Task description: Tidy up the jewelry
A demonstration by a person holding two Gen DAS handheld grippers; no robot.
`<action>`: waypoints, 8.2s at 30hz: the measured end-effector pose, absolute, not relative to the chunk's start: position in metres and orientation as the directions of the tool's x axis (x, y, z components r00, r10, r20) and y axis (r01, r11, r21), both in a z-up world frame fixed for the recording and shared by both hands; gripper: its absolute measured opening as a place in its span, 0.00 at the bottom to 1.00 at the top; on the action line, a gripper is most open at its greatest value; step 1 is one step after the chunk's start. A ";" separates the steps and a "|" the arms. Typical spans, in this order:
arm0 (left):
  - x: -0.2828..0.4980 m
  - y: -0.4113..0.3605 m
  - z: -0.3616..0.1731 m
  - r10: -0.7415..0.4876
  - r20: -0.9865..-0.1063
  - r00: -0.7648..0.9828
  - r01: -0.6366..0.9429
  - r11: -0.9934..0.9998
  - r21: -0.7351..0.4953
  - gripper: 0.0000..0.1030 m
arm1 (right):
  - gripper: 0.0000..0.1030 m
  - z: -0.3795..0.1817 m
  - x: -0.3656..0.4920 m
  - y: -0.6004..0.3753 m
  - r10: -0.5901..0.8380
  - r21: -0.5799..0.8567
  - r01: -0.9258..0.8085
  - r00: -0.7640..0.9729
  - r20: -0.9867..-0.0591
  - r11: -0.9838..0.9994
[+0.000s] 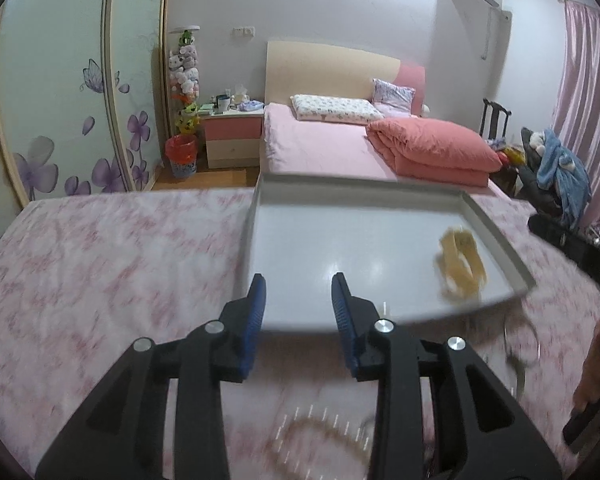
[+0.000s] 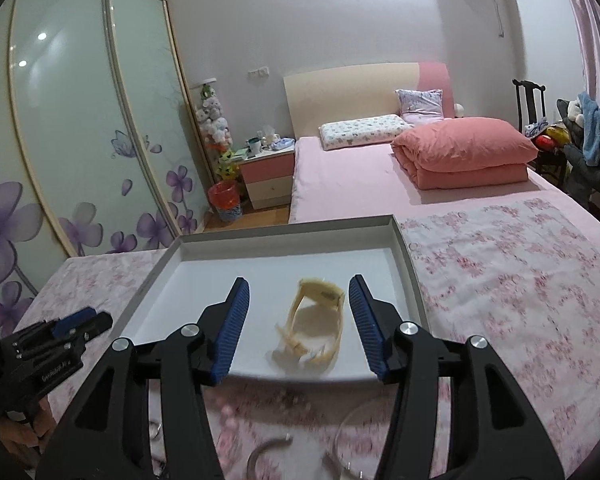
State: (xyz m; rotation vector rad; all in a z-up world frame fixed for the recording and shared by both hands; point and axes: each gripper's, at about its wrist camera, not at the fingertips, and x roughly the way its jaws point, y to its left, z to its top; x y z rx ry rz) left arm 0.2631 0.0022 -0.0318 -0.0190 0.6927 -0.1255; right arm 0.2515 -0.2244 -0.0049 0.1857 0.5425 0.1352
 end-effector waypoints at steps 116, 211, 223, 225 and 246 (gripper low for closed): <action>0.132 0.031 0.005 -0.303 -0.470 0.829 0.240 0.952 -0.191 0.10 | 0.66 -0.021 0.125 -0.217 0.194 0.176 -0.131 0.892 -0.408 0.976; 0.179 0.012 0.029 -0.340 -0.349 0.873 0.278 0.936 -0.217 0.10 | 0.65 -0.090 0.213 -0.175 0.122 0.054 -0.128 0.618 -0.776 0.990; 0.161 0.011 0.036 -0.352 -0.316 0.881 0.293 0.930 -0.221 0.10 | 0.65 -0.047 0.163 -0.194 0.203 0.163 -0.133 0.798 -0.567 0.978; 0.157 0.011 0.039 -0.353 -0.305 0.885 0.294 0.930 -0.222 0.10 | 0.65 -0.030 0.153 -0.194 0.196 0.157 -0.135 0.847 -0.493 0.978; 0.207 -0.031 0.065 -0.332 -0.259 0.907 0.295 0.940 -0.174 0.10 | 0.65 0.038 0.199 -0.194 0.056 0.076 -0.048 0.993 -0.101 0.996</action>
